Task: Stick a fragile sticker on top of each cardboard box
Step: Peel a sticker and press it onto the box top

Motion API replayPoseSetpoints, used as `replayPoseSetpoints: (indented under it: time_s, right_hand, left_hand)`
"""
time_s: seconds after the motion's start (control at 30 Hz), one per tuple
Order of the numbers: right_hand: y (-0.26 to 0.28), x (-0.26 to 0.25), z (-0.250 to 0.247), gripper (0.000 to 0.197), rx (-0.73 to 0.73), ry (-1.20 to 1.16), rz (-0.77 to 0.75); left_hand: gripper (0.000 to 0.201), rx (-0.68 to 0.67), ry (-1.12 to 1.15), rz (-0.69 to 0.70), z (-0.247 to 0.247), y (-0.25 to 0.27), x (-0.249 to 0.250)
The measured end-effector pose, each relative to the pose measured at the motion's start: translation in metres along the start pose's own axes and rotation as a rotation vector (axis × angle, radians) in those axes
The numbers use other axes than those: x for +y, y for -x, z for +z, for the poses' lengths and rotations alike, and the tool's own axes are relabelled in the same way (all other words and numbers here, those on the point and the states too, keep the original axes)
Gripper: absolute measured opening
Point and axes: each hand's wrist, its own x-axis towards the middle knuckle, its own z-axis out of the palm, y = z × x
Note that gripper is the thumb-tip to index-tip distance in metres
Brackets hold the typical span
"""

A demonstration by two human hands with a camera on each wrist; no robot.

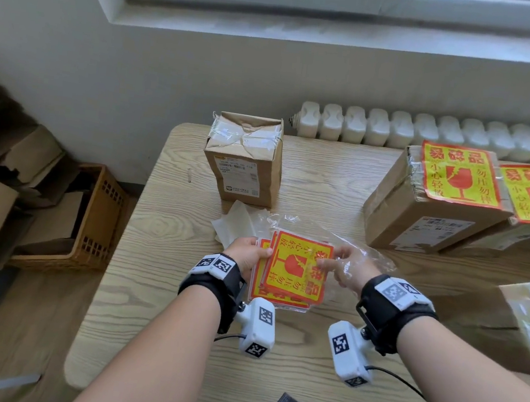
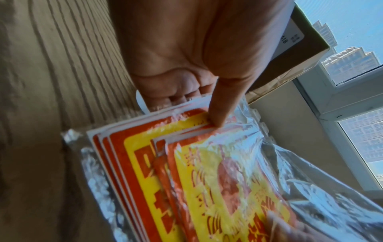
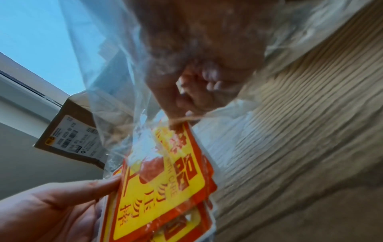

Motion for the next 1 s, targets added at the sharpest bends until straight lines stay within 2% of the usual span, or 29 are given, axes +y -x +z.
replayPoseSetpoints:
  time_s: [0.07, 0.2, 0.23, 0.33, 0.4, 0.5, 0.6, 0.67, 0.8, 0.87, 0.93, 1.0]
  right_hand:
    - [0.002, -0.002, 0.000, 0.023, 0.018, -0.034, -0.008]
    - [0.007, -0.003, 0.000, 0.003, -0.040, -0.029, -0.011]
    - [0.006, -0.002, 0.000, 0.003, -0.039, -0.042, -0.008]
    - [0.006, -0.001, -0.001, 0.009, 0.021, -0.027, 0.033]
    - [0.010, -0.002, -0.005, 0.012, 0.044, 0.005, 0.051]
    - [0.016, -0.004, -0.013, 0.021, 0.048, 0.040, 0.035]
    - [0.025, -0.008, -0.024, 0.013, 0.106, 0.043, -0.014]
    - [0.033, -0.011, -0.032, 0.014, 0.150, 0.012, -0.059]
    - [0.043, -0.012, -0.052, 0.022, 0.272, -0.032, -0.127]
    - [0.048, -0.014, -0.063, 0.018, 0.296, -0.007, -0.161]
    - [0.055, -0.019, -0.074, 0.016, 0.264, 0.043, -0.226]
    - [0.065, -0.025, -0.085, 0.016, 0.238, 0.065, -0.298]
  left_hand:
    - [0.023, 0.012, -0.002, 0.001, -0.001, -0.003, -0.001]
    - [0.006, 0.028, -0.079, -0.004, -0.005, -0.006, 0.000]
    - [0.007, 0.044, -0.105, -0.001, -0.006, -0.006, -0.001]
    - [0.030, 0.101, -0.235, -0.011, -0.009, -0.015, -0.006]
    - [0.037, 0.151, -0.325, -0.021, -0.010, -0.016, -0.006]
    - [0.031, 0.206, -0.487, -0.036, -0.013, -0.017, -0.008]
    - [0.018, 0.264, -0.611, -0.043, -0.013, -0.020, -0.014]
    - [0.023, 0.307, -0.688, -0.049, -0.011, -0.017, -0.018]
    - [0.034, 0.384, -0.735, -0.050, -0.001, -0.003, -0.014]
    - [0.035, 0.500, -0.682, -0.080, 0.006, 0.006, -0.005]
    - [0.042, 0.560, -0.640, -0.055, 0.015, 0.018, 0.007]
    - [0.041, 0.577, -0.599, 0.059, 0.024, 0.027, 0.022]
